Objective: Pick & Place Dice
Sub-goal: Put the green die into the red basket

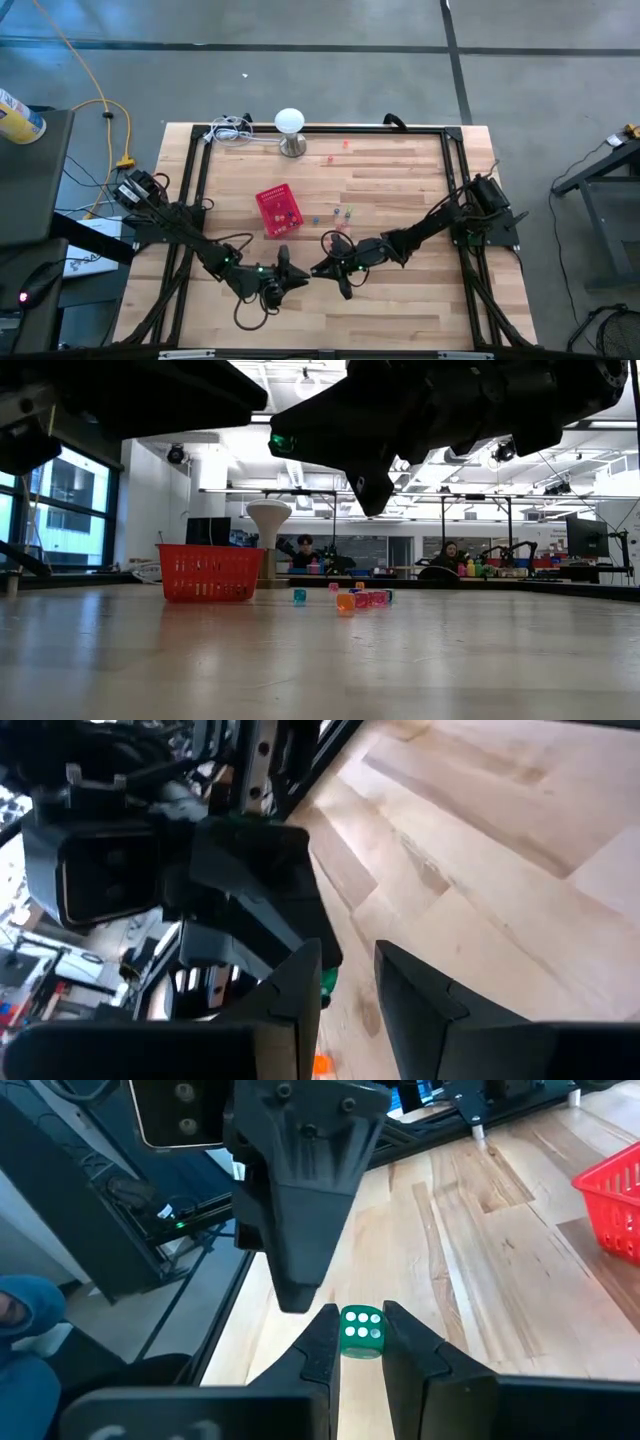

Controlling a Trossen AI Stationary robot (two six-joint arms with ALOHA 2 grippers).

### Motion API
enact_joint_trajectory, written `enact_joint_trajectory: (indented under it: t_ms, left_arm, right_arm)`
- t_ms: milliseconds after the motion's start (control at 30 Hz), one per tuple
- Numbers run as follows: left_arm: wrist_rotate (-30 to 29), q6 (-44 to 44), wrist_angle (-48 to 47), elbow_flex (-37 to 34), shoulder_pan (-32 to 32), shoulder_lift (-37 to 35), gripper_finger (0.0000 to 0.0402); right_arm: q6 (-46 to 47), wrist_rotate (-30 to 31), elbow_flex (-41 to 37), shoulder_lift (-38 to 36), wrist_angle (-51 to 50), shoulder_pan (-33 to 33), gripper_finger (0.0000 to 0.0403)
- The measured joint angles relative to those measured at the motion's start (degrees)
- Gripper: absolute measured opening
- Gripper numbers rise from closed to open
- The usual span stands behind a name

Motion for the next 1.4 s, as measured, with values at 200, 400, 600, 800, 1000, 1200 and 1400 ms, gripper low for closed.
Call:
enact_joint_trajectory:
  t_ms: [200,400,600,800,1000,1200,1400]
  left_arm:
    - [0.29,-2.69,-0.12,0.00,2.28,0.00,0.0090]
    - [3.55,-4.50,-2.06,0.00,3.39,0.00,0.0090]
    - [4.84,-6.33,-3.06,0.00,4.26,-0.02,0.0090]
    - [5.00,-7.37,-2.98,0.00,4.44,-0.02,0.0093]
    - [5.04,-8.09,-3.10,0.00,4.42,-0.02,0.0130]
    - [5.07,-5.78,-2.63,0.00,4.58,0.80,0.0158]
    - [5.53,-0.28,5.34,-0.01,5.24,4.64,0.0159]
  right_arm:
    - [0.24,0.03,0.00,-0.02,0.00,0.00,0.0030]
    - [0.22,0.08,-0.02,-0.07,-0.14,0.00,0.0030]
    - [0.20,-0.17,-0.04,-0.06,-0.42,-0.02,0.0030]
    - [0.02,-0.20,-0.07,-0.05,-0.37,-0.02,0.0030]
    - [-0.05,-0.20,-0.07,-0.06,-0.15,-0.07,0.0030]
    - [-0.04,-0.18,-0.07,-0.04,-0.24,-0.09,0.0030]
    - [-0.05,-0.11,-0.11,-0.04,-0.33,-0.09,0.0030]
